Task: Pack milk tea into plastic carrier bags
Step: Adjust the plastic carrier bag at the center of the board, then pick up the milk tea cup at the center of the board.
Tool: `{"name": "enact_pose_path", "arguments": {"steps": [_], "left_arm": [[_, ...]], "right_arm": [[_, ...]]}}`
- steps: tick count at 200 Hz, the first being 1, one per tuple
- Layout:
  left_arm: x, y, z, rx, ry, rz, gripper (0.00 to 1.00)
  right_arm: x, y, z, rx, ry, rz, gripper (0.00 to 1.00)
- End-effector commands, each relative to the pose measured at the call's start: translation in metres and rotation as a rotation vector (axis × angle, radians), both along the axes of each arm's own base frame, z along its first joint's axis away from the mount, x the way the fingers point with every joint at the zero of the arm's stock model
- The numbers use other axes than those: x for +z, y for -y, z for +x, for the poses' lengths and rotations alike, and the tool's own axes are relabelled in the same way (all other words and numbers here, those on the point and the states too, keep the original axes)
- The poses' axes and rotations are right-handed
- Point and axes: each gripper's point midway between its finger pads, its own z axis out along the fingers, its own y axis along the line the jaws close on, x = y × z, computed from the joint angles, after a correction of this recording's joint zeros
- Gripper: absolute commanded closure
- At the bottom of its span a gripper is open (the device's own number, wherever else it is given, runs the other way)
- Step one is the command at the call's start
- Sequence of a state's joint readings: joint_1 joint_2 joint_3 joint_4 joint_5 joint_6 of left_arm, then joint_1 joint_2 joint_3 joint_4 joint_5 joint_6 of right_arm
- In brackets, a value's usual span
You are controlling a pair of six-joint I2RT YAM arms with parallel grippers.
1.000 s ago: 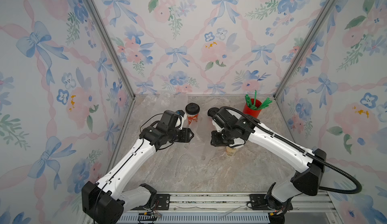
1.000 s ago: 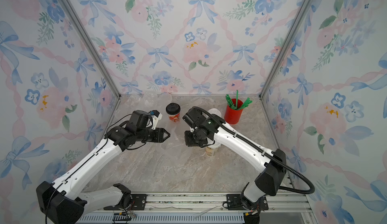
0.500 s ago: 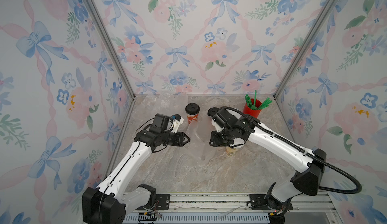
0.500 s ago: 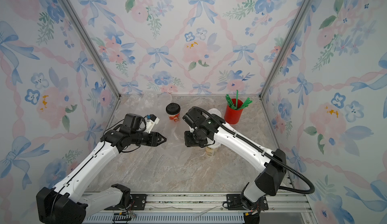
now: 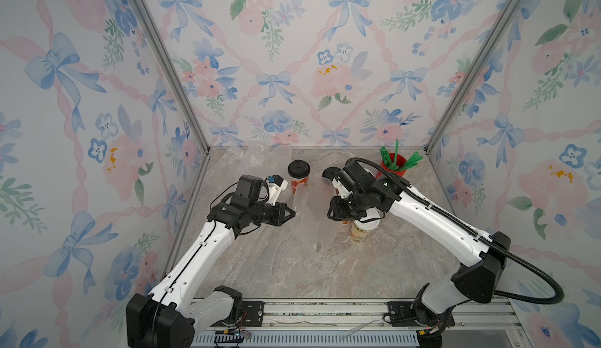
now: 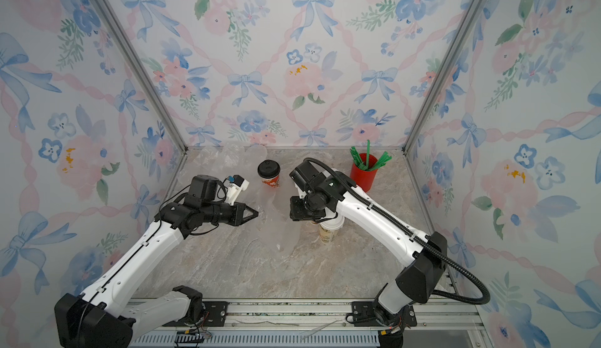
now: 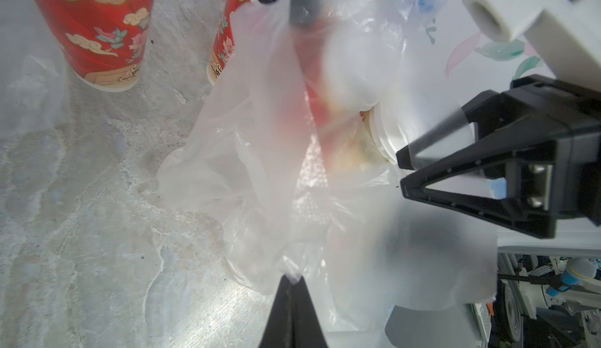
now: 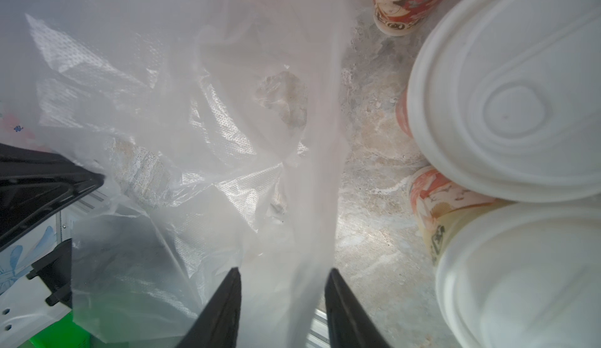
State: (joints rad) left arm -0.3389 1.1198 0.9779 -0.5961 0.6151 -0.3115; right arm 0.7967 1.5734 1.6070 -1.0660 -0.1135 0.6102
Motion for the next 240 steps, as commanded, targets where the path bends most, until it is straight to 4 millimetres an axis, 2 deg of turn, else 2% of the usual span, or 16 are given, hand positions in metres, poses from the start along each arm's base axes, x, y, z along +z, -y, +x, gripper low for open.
{"name": "enact_pose_path", "arguments": {"steps": [1, 58, 86, 102, 119, 136, 156, 190, 240], "left_arm": [[-0.003, -0.005, 0.003, 0.032, 0.012, 0.014, 1.00], [0.002, -0.004, 0.005, 0.040, 0.018, 0.005, 1.00], [0.004, -0.003, 0.006, 0.044, 0.017, -0.008, 1.00], [0.005, -0.004, 0.008, 0.056, 0.016, -0.008, 0.89], [0.006, -0.005, 0.010, 0.065, 0.020, -0.003, 0.73], [0.006, -0.004, 0.012, 0.062, 0.022, 0.001, 0.69], [0.006, -0.002, 0.013, 0.057, 0.021, -0.004, 0.73], [0.005, 0.001, 0.011, 0.049, 0.018, -0.014, 0.73], [-0.001, 0.006, 0.010, 0.027, 0.004, -0.020, 0.87]], "right_arm": [[0.019, 0.009, -0.003, 0.021, 0.027, 0.015, 0.54], [0.042, 0.028, 0.000, 0.020, 0.085, -0.002, 0.48], [0.045, 0.044, 0.002, 0.005, 0.109, -0.069, 0.46], [0.045, 0.049, 0.000, 0.006, 0.111, -0.094, 0.42], [0.047, 0.054, 0.000, -0.005, 0.119, -0.105, 0.38], [0.050, 0.058, -0.001, -0.015, 0.122, -0.105, 0.35], [0.051, 0.069, -0.003, -0.041, 0.115, -0.134, 0.33], [0.049, 0.098, -0.011, -0.101, 0.112, -0.206, 0.31], [0.024, 0.119, -0.012, -0.172, 0.073, -0.220, 0.22]]}}
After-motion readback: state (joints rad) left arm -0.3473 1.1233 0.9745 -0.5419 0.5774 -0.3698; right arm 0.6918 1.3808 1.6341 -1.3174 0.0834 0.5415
